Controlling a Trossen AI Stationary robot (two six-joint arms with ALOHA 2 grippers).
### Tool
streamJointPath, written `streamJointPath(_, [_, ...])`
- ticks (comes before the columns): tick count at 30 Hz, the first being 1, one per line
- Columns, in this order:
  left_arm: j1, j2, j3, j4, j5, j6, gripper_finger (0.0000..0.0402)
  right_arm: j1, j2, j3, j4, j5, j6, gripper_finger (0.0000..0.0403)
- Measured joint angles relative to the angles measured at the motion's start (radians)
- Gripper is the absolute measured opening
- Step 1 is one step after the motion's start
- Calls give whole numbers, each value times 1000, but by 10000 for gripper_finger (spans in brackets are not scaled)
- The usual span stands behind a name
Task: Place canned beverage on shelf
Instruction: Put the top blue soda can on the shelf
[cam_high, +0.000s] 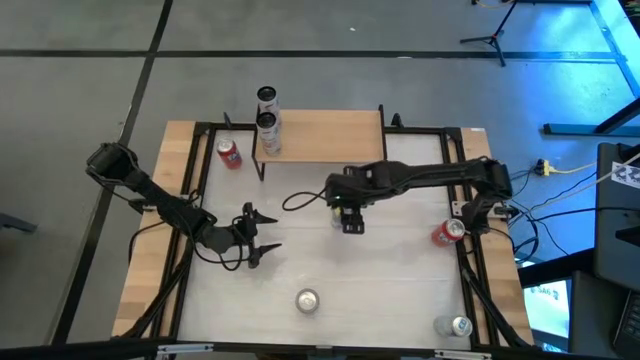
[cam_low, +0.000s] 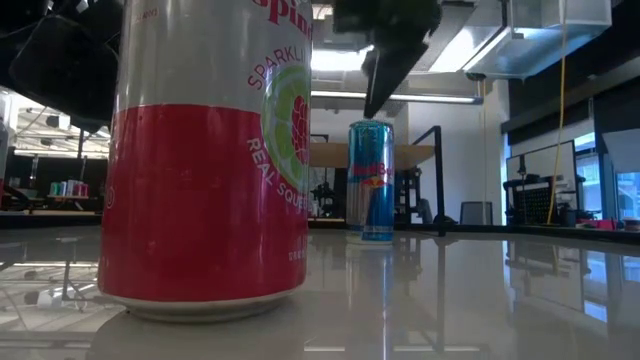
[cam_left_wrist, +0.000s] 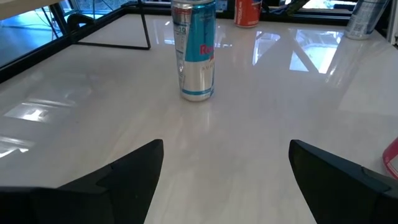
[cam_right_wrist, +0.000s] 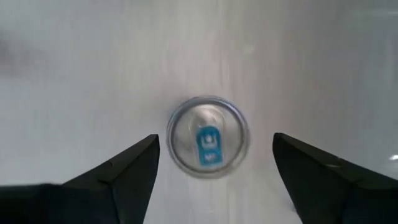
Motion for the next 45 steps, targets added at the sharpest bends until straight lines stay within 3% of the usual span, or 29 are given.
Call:
streamJointPath(4, [0, 0, 0, 0, 4, -1, 337, 16, -75, -80, 59, 24, 3, 309])
streamJointPath(14, [0, 0, 0, 5, 42, 0, 337, 16, -396, -498, 400, 25, 47, 310])
streamJointPath(22, [0, 0, 0, 11, 15, 0, 337, 16, -598, -726, 605, 24, 106, 310])
streamJointPath(36, [0, 0, 0, 11, 14, 0, 337, 16, -599, -766, 787, 24, 105, 310])
streamJointPath(45, [0, 0, 0, 10, 14, 0, 337, 16, -523, -765, 889, 23, 126, 310])
